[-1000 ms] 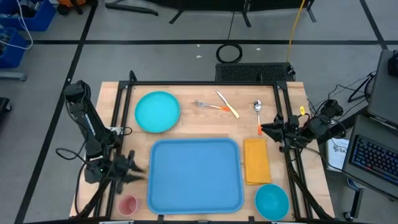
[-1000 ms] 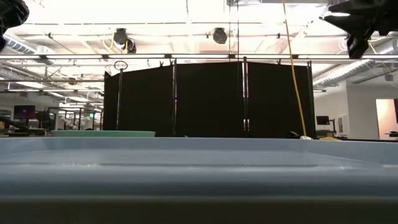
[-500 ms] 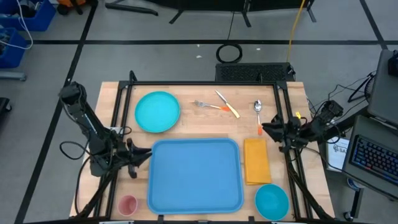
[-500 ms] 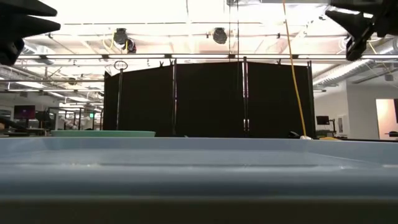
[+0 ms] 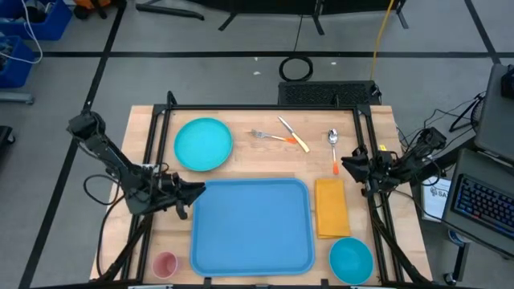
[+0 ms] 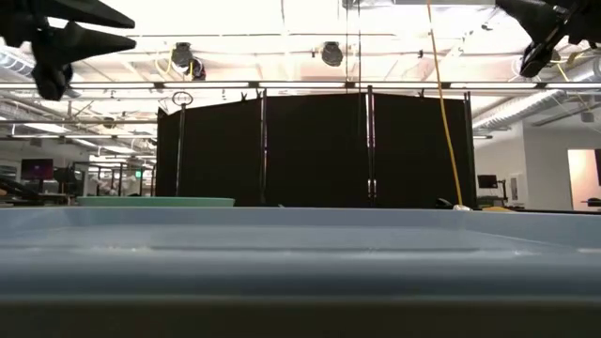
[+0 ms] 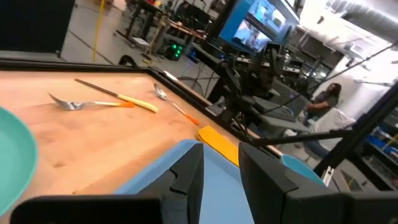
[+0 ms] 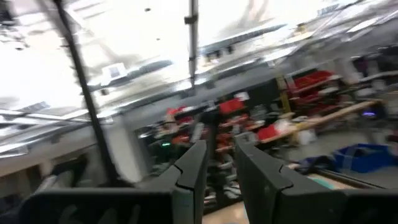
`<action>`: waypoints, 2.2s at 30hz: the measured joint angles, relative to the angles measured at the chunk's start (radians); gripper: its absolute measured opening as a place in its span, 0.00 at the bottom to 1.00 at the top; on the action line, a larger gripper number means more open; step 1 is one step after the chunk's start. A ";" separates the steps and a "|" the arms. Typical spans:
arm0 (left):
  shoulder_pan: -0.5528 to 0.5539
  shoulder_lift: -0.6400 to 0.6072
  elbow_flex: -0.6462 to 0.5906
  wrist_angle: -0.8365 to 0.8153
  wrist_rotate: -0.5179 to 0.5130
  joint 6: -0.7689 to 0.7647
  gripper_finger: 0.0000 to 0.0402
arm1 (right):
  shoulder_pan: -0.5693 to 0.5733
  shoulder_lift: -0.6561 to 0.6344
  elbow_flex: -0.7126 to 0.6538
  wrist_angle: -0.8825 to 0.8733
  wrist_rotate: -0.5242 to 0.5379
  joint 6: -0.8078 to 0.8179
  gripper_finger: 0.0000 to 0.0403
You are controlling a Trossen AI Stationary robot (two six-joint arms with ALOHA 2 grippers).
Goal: Set up tray
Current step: Put the green plate on the blue tray
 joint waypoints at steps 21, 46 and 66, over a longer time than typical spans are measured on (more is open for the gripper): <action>0.504 0.019 0.451 -1.167 0.483 -0.213 0.26 | 0.000 0.220 -0.001 0.043 -0.086 0.199 0.19; 0.958 0.519 0.721 -1.412 0.976 0.108 0.26 | -0.009 0.242 -0.002 0.032 -0.059 0.206 0.19; 1.009 0.655 0.749 -1.426 0.932 0.145 0.63 | -0.009 0.286 -0.002 0.024 -0.059 0.259 0.19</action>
